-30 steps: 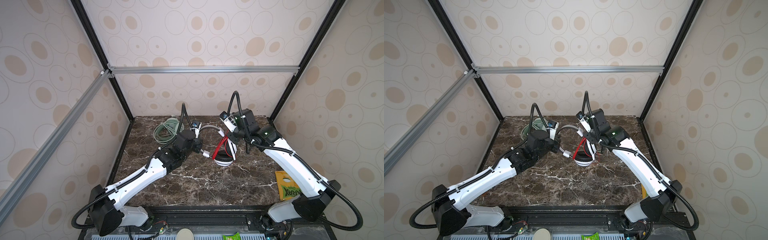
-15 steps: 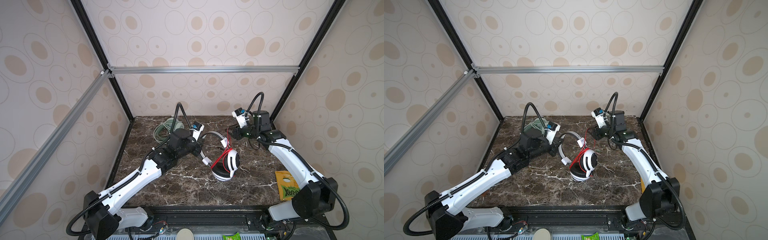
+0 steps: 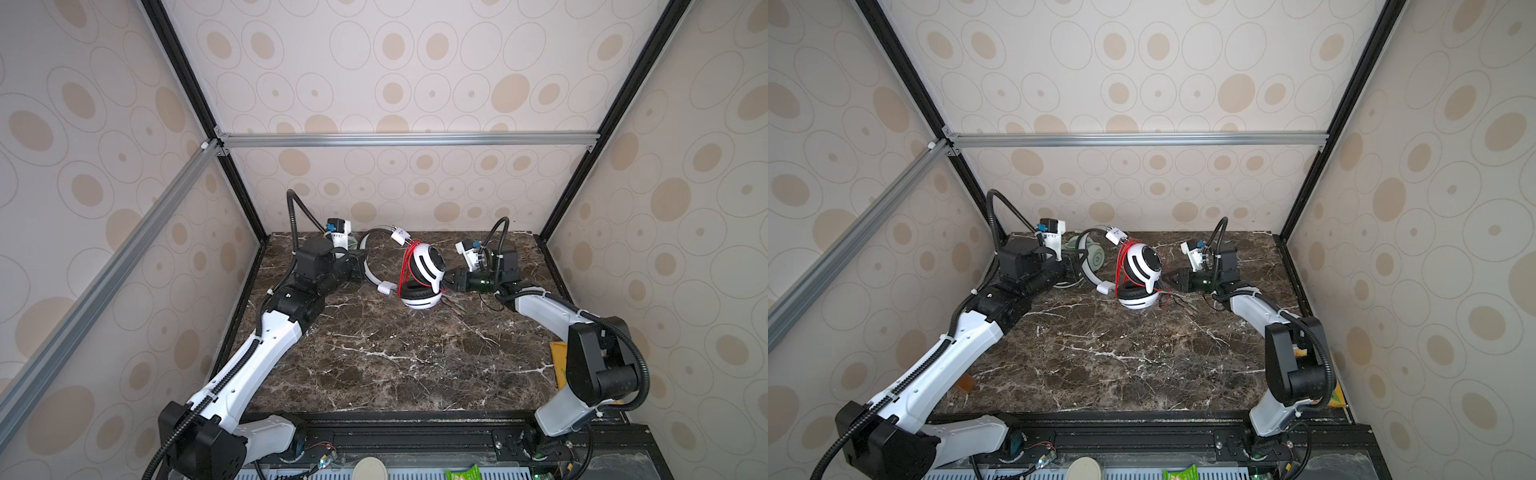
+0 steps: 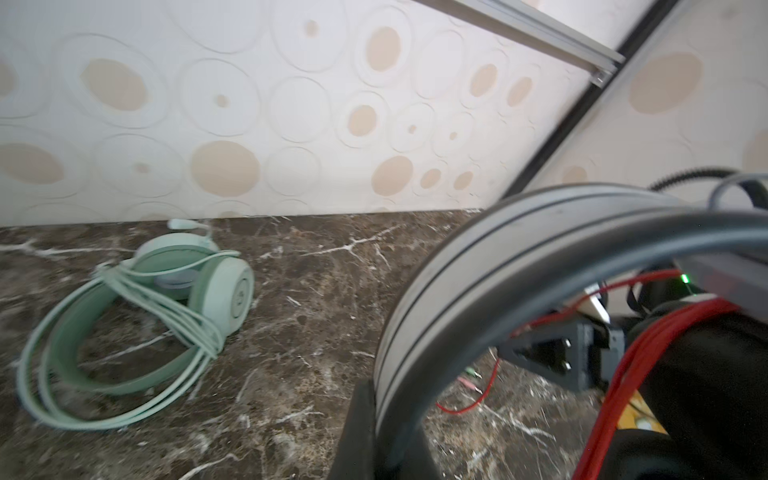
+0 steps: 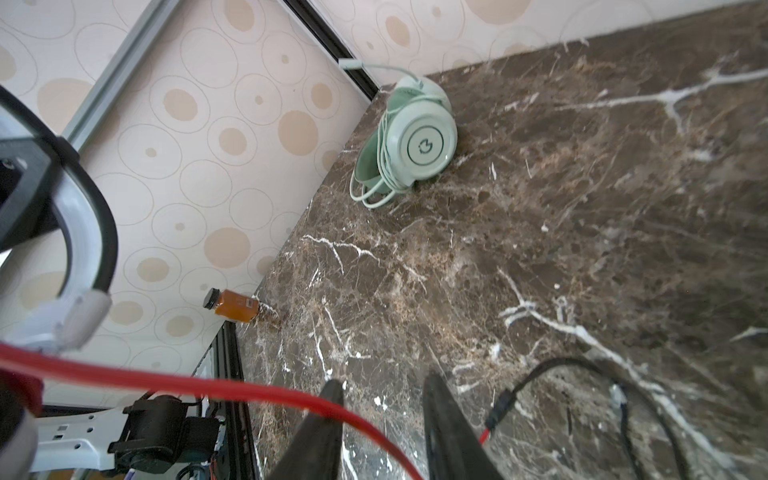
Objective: Wrap the headphones
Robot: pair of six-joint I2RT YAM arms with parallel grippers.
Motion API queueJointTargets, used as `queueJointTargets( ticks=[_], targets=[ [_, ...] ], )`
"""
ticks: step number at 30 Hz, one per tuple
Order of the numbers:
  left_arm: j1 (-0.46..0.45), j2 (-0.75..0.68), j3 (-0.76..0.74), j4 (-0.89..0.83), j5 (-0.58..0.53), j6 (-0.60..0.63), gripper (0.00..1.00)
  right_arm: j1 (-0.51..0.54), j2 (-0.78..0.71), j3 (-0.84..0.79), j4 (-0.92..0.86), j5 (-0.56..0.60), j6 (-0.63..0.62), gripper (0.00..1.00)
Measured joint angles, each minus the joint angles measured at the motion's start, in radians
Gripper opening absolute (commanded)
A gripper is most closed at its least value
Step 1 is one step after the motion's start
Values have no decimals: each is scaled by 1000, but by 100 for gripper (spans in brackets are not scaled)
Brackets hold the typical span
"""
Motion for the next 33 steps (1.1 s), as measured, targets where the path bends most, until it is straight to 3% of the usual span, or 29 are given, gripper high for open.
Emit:
queueJointTargets(
  ticks=[7,14,20,25,33],
  targets=[
    [31,-47,0,-32,-168,-87,0,0,-20,-43,29,0,10,37],
    [31,-51,19,-57,-180,-172,0,1,-71,-74,53,0,12,37],
    [8,0,213,-97,-175,-214,0,13,-106,-108,43,2,17,37],
    [-73,74,407,-99,-188,-217,0,43,-144,-113,8,5,-4,39],
    [-147,187,552,-140,-205,-200,0,99,-186,-113,2,-14,-49,42]
  ],
)
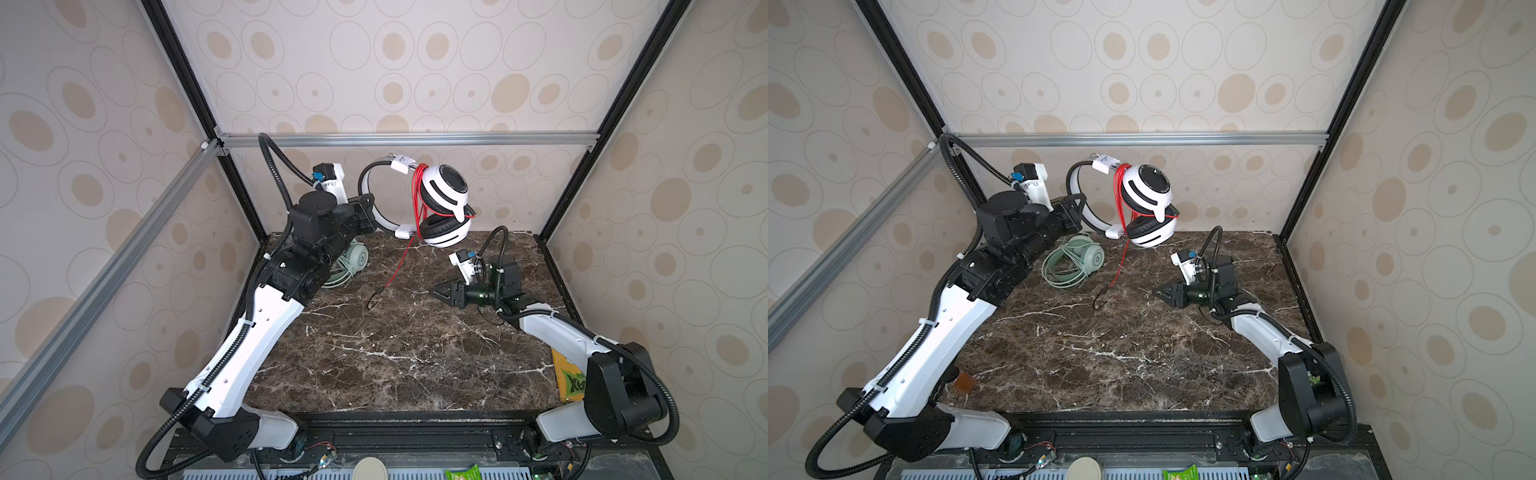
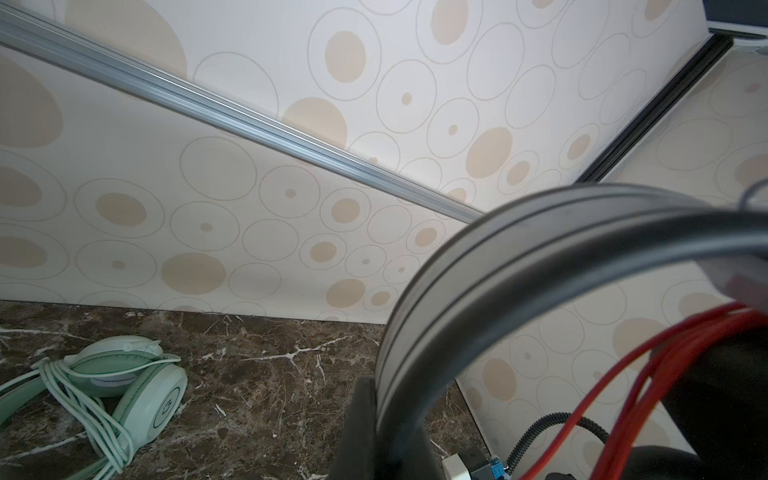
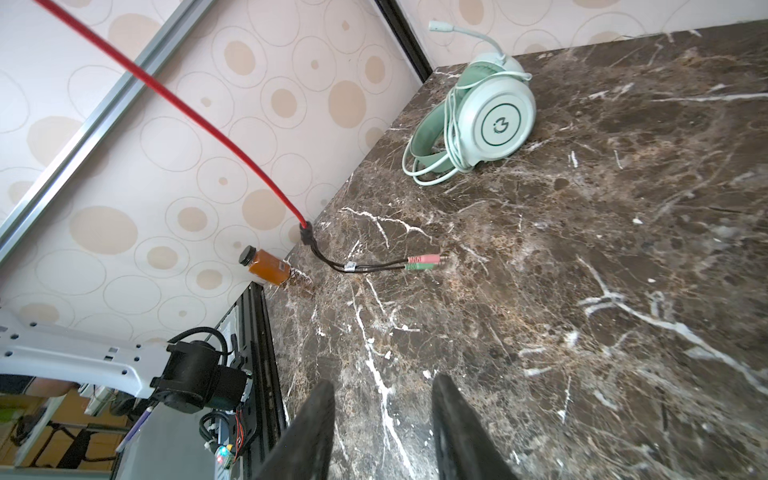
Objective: Wrap the headphones
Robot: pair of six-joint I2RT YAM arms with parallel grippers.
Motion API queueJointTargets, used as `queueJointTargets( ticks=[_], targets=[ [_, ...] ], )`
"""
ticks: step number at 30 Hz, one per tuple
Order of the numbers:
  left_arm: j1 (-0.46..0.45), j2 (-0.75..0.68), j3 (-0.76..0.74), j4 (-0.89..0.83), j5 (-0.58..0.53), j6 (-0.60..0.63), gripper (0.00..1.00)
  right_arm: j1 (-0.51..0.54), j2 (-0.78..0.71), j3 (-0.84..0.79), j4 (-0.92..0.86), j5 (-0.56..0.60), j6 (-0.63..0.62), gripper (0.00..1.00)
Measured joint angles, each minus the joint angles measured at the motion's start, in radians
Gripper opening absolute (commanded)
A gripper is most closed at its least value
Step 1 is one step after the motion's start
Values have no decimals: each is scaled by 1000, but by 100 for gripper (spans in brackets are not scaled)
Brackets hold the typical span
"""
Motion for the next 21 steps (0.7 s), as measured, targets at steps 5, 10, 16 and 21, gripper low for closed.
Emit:
queueJointTargets(
  ticks=[5,10,16,21],
  targets=[
    [-10,33,7,-37,-39,13,0,2,0,-3,14,-26,-1,45],
    [-13,22,-76,1,-76,16,0,2,-7,-59,62,-42,26,46],
    [-13,53,-136,13,-101,20,0,2,-11,-124,61,12,51,51],
    [-14,100,-134,19,-105,21,0,2,-10,-132,29,126,37,52]
  ],
)
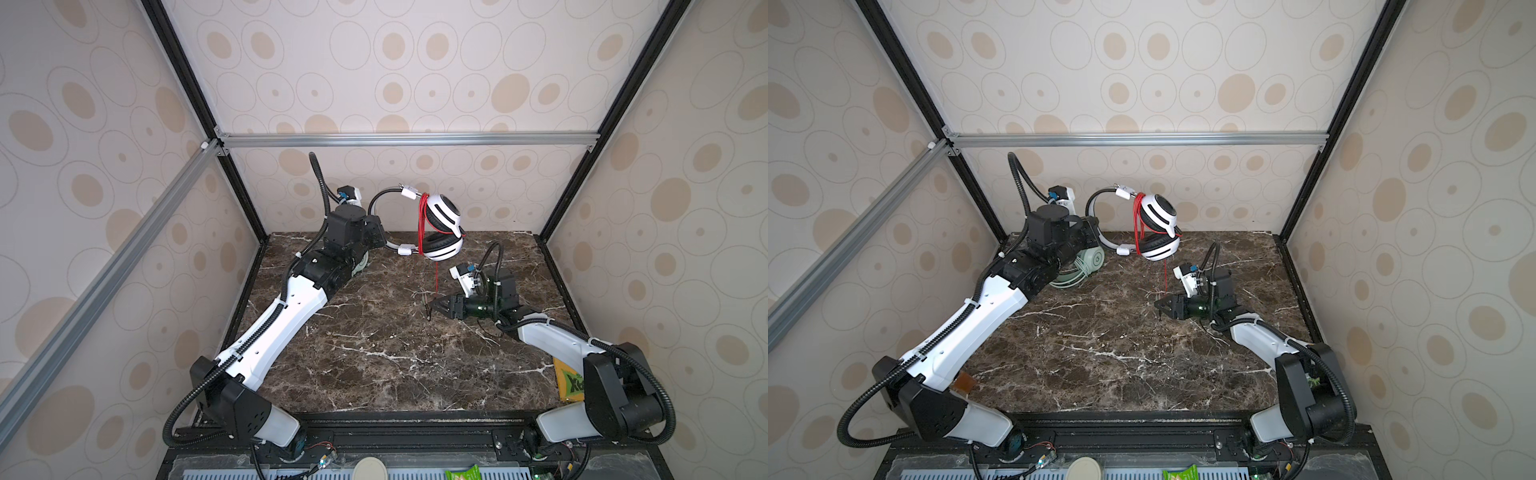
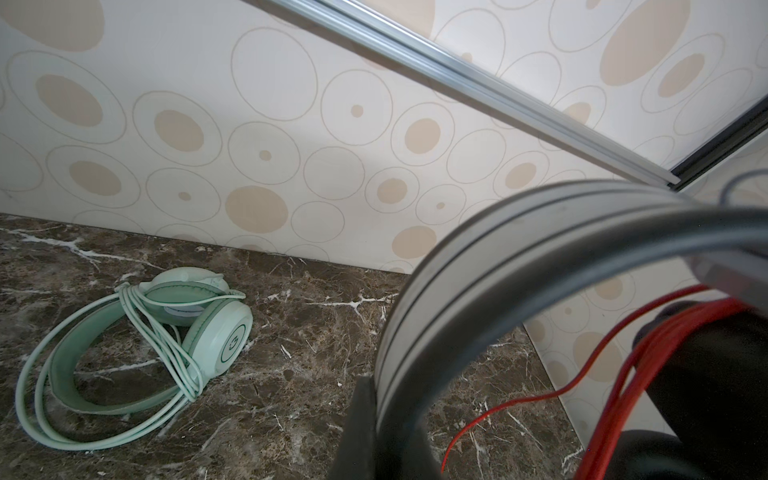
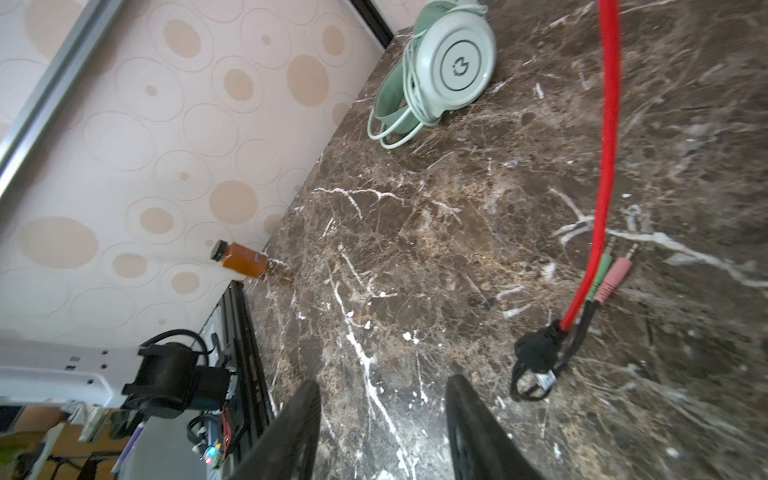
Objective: Wrap the headphones
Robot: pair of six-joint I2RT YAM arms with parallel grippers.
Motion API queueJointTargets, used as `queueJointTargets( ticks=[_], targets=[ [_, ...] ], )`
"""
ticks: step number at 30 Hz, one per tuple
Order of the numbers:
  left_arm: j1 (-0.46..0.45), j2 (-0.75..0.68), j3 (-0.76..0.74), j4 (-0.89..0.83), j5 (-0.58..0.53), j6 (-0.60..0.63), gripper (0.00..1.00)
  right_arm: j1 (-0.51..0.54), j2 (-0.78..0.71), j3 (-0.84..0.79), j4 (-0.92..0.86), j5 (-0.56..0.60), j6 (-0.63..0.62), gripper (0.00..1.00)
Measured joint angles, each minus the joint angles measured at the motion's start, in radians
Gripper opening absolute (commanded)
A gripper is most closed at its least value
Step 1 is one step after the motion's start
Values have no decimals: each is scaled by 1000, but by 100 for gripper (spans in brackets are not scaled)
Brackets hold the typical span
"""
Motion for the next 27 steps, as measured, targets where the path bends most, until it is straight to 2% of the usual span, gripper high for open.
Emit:
queueJointTargets(
  ticks=[4,8,14,19,27],
  targets=[
    [0,22,1,0,0,4,0,0,18,6,-55,128,-23,52],
    [0,28,16,0,0,5,0,0,66,24,-82,200,-22,52],
    [0,29,35,2,2,5,0,0,137,48,-85,281,45,52],
    [0,39,39,7,3,5,0,2,191,74,-58,288,100,48],
    [0,50,43,7,3,6,0,31,203,76,29,240,154,49]
  ],
)
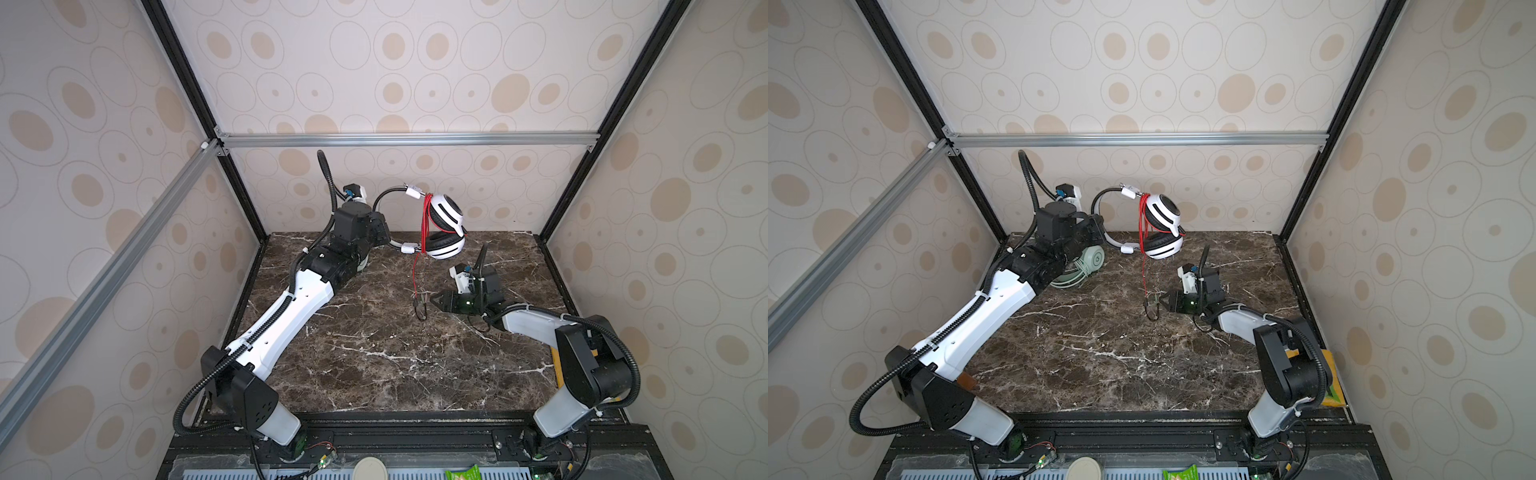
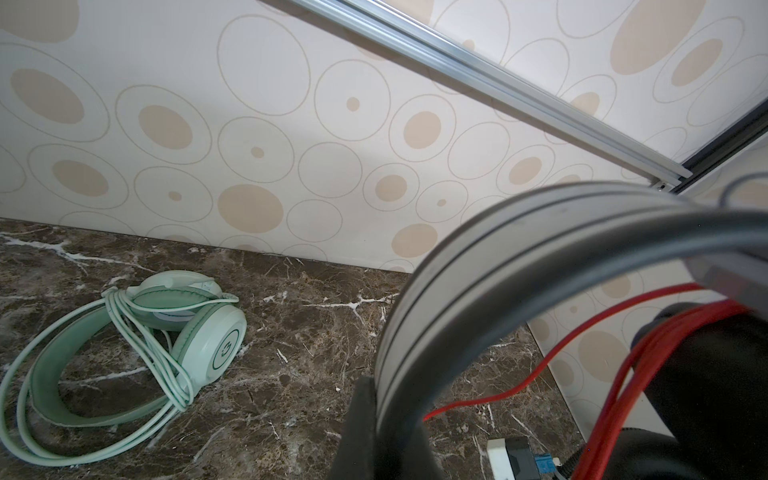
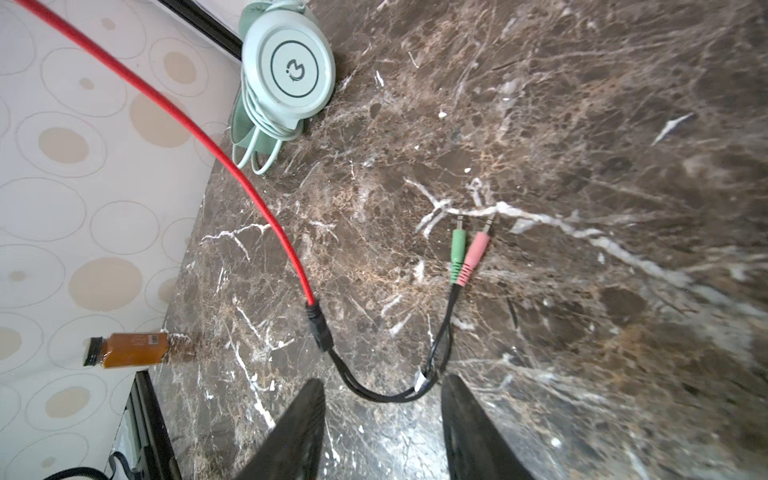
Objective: Wrap the headphones
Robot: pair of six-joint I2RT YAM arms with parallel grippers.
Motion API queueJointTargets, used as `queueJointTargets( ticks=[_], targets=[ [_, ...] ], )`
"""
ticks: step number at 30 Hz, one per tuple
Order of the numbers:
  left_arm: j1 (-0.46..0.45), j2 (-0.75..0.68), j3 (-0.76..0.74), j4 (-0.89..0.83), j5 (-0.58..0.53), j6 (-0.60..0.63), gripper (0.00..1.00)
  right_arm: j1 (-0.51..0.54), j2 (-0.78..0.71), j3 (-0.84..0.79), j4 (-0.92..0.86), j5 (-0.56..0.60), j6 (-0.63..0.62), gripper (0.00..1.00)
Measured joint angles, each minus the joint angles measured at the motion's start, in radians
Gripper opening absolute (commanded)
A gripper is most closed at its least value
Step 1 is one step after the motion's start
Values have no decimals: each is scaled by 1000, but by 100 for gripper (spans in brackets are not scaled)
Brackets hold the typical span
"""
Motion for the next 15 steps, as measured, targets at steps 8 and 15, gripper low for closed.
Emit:
queueJointTargets(
  ticks=[8,15],
  targets=[
    [0,0,2,0,0,0,0,68,30,45,14,28,120,51],
    [-1,0,6,0,5,0,0,130,98,78,19,63,178,49]
  ],
)
